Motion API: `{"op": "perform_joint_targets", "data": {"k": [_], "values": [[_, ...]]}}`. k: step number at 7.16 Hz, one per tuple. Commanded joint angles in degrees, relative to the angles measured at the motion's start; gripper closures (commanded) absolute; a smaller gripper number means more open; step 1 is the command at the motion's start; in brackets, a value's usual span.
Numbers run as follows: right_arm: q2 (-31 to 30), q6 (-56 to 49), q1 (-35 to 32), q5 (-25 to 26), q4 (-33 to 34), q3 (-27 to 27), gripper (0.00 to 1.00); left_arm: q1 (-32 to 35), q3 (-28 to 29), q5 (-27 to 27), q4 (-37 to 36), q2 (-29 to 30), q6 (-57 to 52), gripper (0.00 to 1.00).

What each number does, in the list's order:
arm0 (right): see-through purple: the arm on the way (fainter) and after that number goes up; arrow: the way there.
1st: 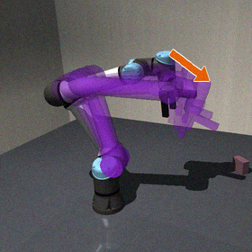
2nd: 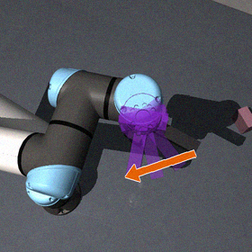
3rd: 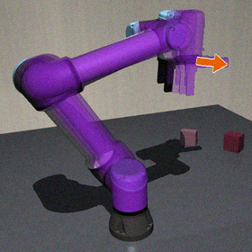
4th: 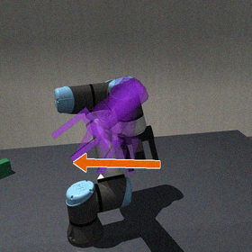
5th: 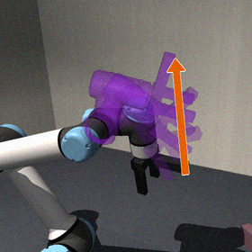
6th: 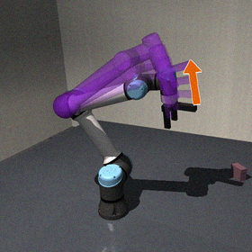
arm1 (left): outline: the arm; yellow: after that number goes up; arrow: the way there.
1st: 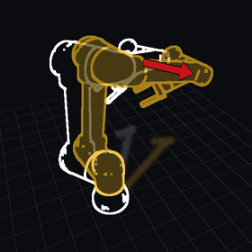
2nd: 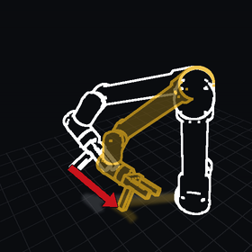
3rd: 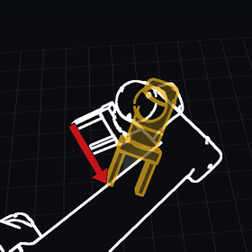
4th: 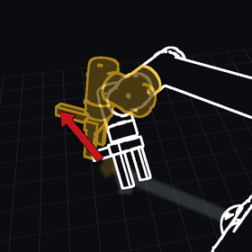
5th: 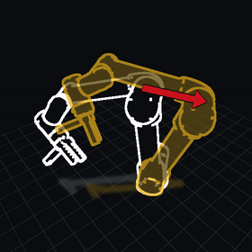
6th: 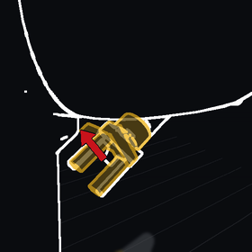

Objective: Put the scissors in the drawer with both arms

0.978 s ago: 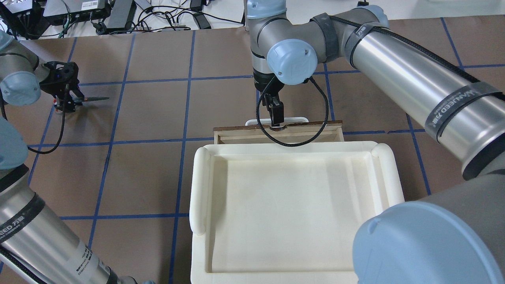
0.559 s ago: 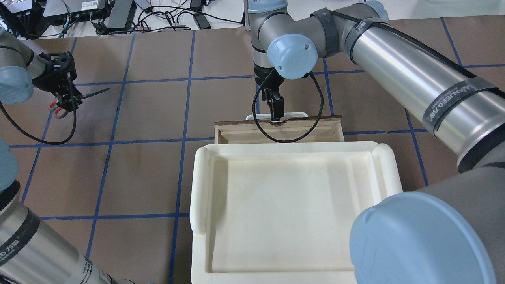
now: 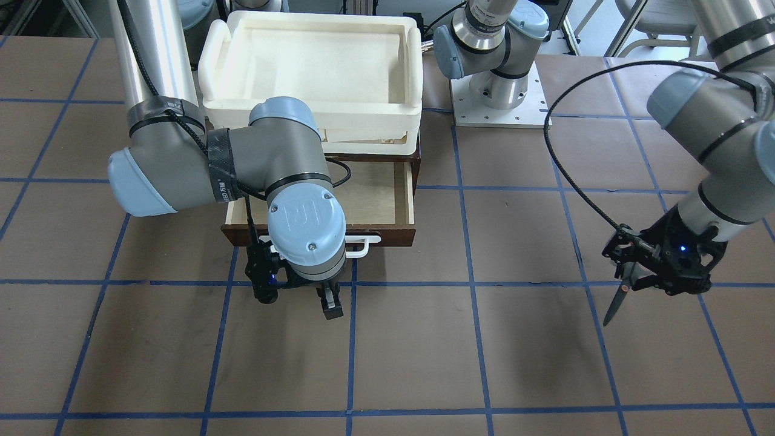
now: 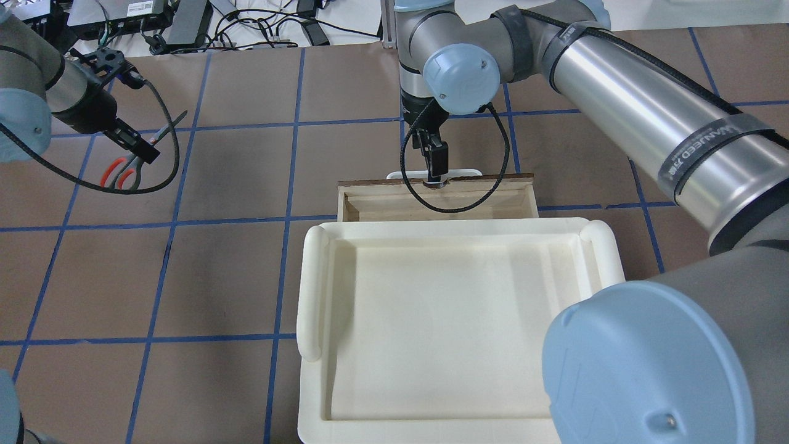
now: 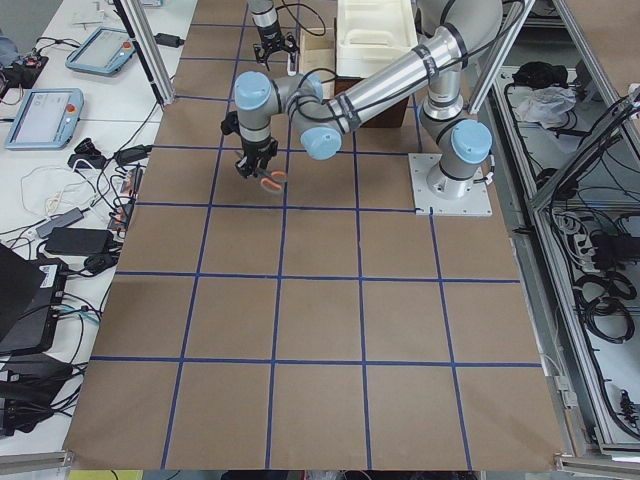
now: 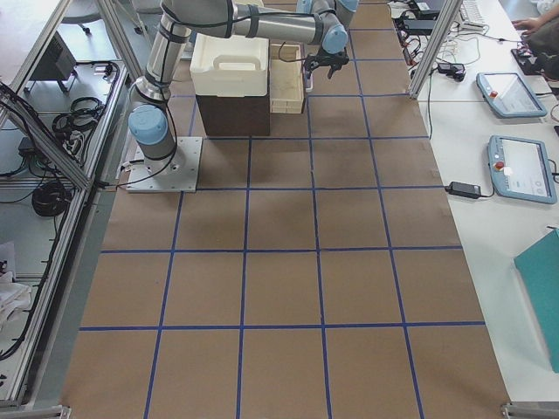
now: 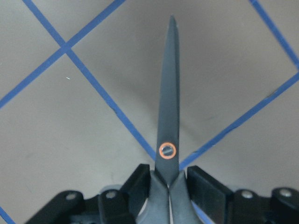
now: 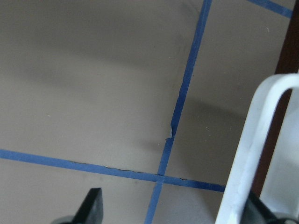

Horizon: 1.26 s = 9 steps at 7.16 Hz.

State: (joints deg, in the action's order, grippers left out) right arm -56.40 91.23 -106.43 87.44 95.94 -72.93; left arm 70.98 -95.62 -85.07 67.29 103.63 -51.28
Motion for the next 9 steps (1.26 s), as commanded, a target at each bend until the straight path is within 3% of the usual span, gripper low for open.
{"op": "perform_joint_targets", "data": {"k": [1,2,4,5,7,9], "values": [[1.1,-0.3,0.1,-0.1,0.0,1.6,0.0,10.5,0.8,0.2,4.7,-7.0,31.4,0.77],[1.5,-0.3,0.1,0.0,0.0,2.4,0.0,14.6,3.6,-0.4,9.5,-8.3,40.0,0.77],[1.8,-1.0,0.3,0.0,0.4,2.8,0.0,21.1,16.7,-5.2,25.6,-6.8,55.9,0.8],[2.1,-1.8,0.9,0.0,0.6,2.8,0.0,24.2,18.3,-5.5,27.8,-7.6,60.7,0.8],[2.1,-2.8,1.8,0.2,0.8,2.8,0.0,26.1,18.3,-4.9,29.4,-8.4,62.0,0.8],[2.1,-3.1,2.0,0.5,0.8,2.8,0.0,27.7,15.1,-4.0,31.1,-9.9,45.6,0.8]]}}
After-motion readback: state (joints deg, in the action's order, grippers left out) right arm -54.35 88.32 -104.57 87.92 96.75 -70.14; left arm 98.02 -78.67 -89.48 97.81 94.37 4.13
